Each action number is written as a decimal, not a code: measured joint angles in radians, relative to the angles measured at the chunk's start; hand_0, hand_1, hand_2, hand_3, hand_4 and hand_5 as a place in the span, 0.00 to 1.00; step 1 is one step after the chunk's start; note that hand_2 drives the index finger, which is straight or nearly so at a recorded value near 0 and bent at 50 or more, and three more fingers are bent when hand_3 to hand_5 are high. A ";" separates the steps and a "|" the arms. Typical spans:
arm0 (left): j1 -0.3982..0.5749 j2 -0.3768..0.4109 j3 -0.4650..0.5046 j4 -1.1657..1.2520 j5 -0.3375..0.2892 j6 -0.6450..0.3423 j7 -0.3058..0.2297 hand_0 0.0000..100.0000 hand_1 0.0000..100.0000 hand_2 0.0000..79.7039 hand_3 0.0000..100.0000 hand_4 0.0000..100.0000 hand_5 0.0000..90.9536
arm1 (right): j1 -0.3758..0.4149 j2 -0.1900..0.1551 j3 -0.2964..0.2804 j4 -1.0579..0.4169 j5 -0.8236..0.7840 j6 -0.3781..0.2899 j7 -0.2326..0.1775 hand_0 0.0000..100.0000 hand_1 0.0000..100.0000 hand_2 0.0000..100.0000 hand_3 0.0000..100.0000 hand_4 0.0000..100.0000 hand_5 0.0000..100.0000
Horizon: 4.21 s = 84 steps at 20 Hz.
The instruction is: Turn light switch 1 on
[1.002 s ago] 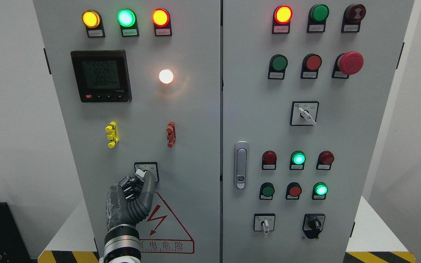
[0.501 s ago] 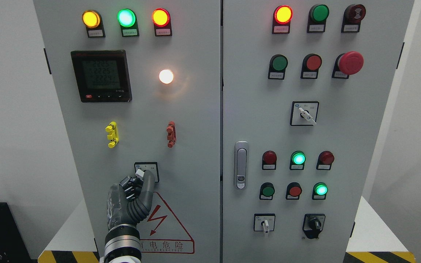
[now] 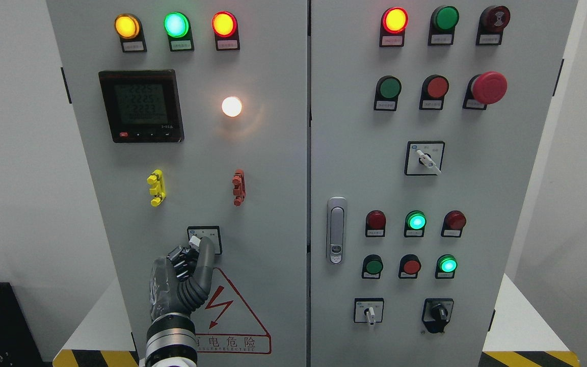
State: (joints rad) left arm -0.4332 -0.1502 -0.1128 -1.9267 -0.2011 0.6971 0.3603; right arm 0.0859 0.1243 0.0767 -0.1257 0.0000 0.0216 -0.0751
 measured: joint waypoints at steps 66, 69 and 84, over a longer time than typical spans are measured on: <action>0.926 0.212 0.256 0.591 0.268 -1.065 -0.507 0.13 0.06 0.00 0.10 0.21 0.00 | 0.000 0.000 0.000 0.002 0.000 0.000 0.000 0.00 0.00 0.00 0.00 0.00 0.00; 0.895 0.224 0.254 0.794 0.274 -1.066 -0.542 0.13 0.07 0.00 0.06 0.18 0.00 | 0.000 0.000 0.000 0.003 0.000 0.000 0.000 0.00 0.00 0.00 0.00 0.00 0.00; 0.562 0.209 0.041 1.685 0.244 -0.912 -0.522 0.10 0.05 0.00 0.00 0.00 0.00 | 0.000 0.000 0.000 0.003 0.000 0.000 0.000 0.00 0.00 0.00 0.00 0.00 0.00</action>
State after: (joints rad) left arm 0.1284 0.0588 -0.0721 -0.2419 0.0424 -0.2145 -0.1612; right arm 0.0859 0.1243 0.0767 -0.1231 0.0000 0.0216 -0.0752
